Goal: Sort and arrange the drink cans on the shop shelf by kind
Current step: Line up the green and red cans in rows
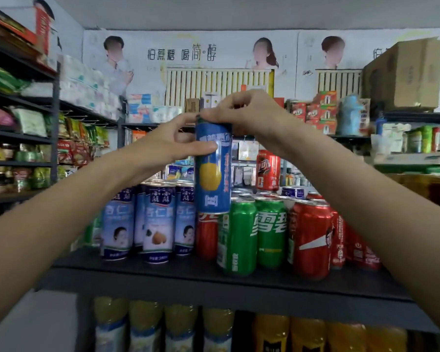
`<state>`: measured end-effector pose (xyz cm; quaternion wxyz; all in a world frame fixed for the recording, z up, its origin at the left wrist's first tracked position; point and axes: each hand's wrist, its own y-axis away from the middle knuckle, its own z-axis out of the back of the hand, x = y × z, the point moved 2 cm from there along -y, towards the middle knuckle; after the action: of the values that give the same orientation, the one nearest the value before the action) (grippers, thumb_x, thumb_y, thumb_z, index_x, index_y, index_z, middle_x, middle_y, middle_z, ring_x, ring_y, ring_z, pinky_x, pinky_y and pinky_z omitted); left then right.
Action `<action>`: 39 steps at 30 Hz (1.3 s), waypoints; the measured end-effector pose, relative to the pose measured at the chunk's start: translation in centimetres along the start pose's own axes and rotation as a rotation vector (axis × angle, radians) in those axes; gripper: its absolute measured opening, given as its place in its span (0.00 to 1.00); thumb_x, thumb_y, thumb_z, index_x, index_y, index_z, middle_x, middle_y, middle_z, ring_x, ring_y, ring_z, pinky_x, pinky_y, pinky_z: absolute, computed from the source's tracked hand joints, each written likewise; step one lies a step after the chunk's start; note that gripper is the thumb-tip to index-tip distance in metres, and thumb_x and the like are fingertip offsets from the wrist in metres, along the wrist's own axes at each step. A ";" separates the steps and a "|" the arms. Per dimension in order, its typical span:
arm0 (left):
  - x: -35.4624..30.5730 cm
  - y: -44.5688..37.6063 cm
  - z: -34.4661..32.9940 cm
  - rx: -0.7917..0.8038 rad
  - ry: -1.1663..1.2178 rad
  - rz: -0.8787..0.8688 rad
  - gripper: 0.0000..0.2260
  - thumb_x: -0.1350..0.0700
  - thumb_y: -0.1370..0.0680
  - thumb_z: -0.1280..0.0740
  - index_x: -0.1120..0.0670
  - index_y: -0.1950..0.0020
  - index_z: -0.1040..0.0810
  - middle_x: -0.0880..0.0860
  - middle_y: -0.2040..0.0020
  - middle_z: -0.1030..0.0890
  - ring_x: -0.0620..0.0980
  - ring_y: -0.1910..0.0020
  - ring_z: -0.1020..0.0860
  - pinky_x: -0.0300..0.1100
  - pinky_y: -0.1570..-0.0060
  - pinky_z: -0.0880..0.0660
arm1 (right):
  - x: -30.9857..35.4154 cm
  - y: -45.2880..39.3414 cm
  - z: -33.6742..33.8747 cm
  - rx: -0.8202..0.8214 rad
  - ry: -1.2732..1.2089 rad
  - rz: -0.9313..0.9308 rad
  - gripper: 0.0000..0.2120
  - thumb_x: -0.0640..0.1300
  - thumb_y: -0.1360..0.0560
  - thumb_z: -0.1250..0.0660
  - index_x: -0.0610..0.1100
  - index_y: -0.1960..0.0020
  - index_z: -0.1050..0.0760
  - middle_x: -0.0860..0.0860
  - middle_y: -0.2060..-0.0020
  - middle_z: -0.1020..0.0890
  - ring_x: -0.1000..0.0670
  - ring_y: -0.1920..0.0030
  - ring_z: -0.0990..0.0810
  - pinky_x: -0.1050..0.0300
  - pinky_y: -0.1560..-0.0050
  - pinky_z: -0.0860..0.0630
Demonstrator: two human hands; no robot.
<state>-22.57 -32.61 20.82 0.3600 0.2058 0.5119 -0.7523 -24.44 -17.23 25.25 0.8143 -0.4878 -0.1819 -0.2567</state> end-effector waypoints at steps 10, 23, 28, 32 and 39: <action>2.0 2.2 2.4 0.074 -0.365 0.116 0.24 0.56 0.32 0.25 0.48 0.38 0.28 0.46 0.48 0.20 0.39 0.49 0.23 0.27 0.56 0.28 | -4.0 1.1 -2.0 0.205 0.088 -0.189 0.17 0.51 0.27 0.32 0.39 0.47 0.24 0.44 0.50 0.18 0.46 0.48 0.19 0.48 0.39 0.27; 1.7 8.6 12.2 -0.238 -0.232 0.195 0.22 0.54 0.37 0.27 0.48 0.44 0.23 0.49 0.51 0.17 0.46 0.51 0.19 0.40 0.49 0.26 | 0.5 -1.5 -10.0 0.220 0.221 0.100 0.04 0.40 0.25 0.32 0.41 0.51 0.22 0.51 0.57 0.19 0.55 0.55 0.22 0.66 0.54 0.27; 4.4 10.4 15.1 -0.253 -0.329 0.315 0.21 0.56 0.32 0.25 0.49 0.41 0.25 0.52 0.48 0.20 0.41 0.61 0.20 0.36 0.63 0.24 | 1.2 -2.8 -15.1 0.219 0.407 0.244 0.04 0.41 0.25 0.33 0.42 0.51 0.21 0.46 0.50 0.19 0.48 0.48 0.23 0.73 0.58 0.33; 7.0 10.3 15.9 -0.241 -0.333 0.391 0.24 0.56 0.32 0.25 0.50 0.38 0.27 0.46 0.53 0.23 0.39 0.58 0.26 0.32 0.65 0.31 | 0.8 -3.6 -16.4 0.214 0.416 0.224 0.06 0.38 0.24 0.35 0.42 0.50 0.22 0.48 0.52 0.20 0.51 0.52 0.25 0.80 0.63 0.36; 10.5 10.2 17.3 -0.327 -0.278 0.465 0.29 0.54 0.36 0.22 0.53 0.38 0.26 0.55 0.42 0.23 0.54 0.45 0.24 0.51 0.42 0.27 | -0.3 -6.1 -20.5 0.469 0.688 0.113 0.13 0.46 0.25 0.33 0.41 0.44 0.23 0.47 0.46 0.21 0.51 0.49 0.25 0.62 0.52 0.33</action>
<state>-20.76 -54.17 14.16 0.6173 0.1521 0.5110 -0.5785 -27.41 -37.81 19.98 0.9294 -0.1842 0.0740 -0.3112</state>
